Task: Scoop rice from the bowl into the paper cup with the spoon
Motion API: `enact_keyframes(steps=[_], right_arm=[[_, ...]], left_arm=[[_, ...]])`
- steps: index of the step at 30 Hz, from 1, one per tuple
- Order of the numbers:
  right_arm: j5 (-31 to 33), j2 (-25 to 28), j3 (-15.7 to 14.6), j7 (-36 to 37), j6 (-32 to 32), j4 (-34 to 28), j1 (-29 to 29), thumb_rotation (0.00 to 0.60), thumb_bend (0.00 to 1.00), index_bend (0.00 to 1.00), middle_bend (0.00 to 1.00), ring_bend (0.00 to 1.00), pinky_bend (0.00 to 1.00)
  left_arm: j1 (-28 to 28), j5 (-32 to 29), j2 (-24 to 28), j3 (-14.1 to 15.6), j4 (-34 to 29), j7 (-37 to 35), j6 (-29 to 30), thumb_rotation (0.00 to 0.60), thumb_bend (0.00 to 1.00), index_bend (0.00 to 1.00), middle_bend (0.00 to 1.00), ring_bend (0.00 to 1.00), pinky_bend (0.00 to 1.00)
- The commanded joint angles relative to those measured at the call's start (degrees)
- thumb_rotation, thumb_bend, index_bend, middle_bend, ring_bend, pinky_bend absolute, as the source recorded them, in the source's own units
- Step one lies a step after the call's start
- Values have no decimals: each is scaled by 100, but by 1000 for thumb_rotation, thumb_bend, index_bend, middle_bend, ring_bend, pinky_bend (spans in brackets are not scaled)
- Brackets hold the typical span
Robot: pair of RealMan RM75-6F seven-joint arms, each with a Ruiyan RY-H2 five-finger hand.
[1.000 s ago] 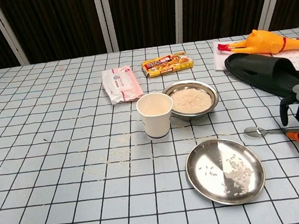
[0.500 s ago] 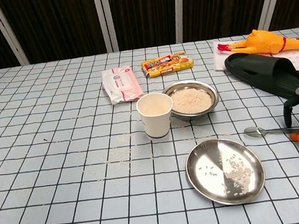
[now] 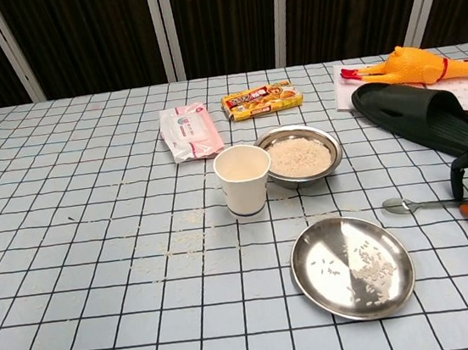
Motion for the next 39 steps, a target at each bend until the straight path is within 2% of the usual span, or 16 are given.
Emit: enact_keyframes(steps=[1,13,21,25,30,39], right_arm=[[12,2,-6,1,-4,0,1,600,456,526,893,1000,1000],[84,-36,-38,-29,-1,46,17,600,466,531,893,1000,1000],[89,-53,-64,-15,3,69,14,600,556,571,894,1000,1000],[32,-34,-83,23,22,33,5,600,560,572,894,1000,1000],[-128,57,-43,113,131,-80,-2,600,561,571,893,1000,1000],[-856,441,261,547,685,-345,-16,600,560,572,893,1000,1000]], left_arm=[[0,4,1,2,-1,-1,2,600,0,0,0,0,0],[0,-6,19,-5,-6,-42,3,600,0,0,0,0,0],[-1,-10,26,-4,-8,-67,-3,600,0,0,0,0,0],[1,-10,26,-6,-10,-68,4,600,0,0,0,0,0],[3,-6,27,-8,-12,-73,12,600,0,0,0,0,0],[5,0,23,-9,-12,-81,22,600,0,0,0,0,0]])
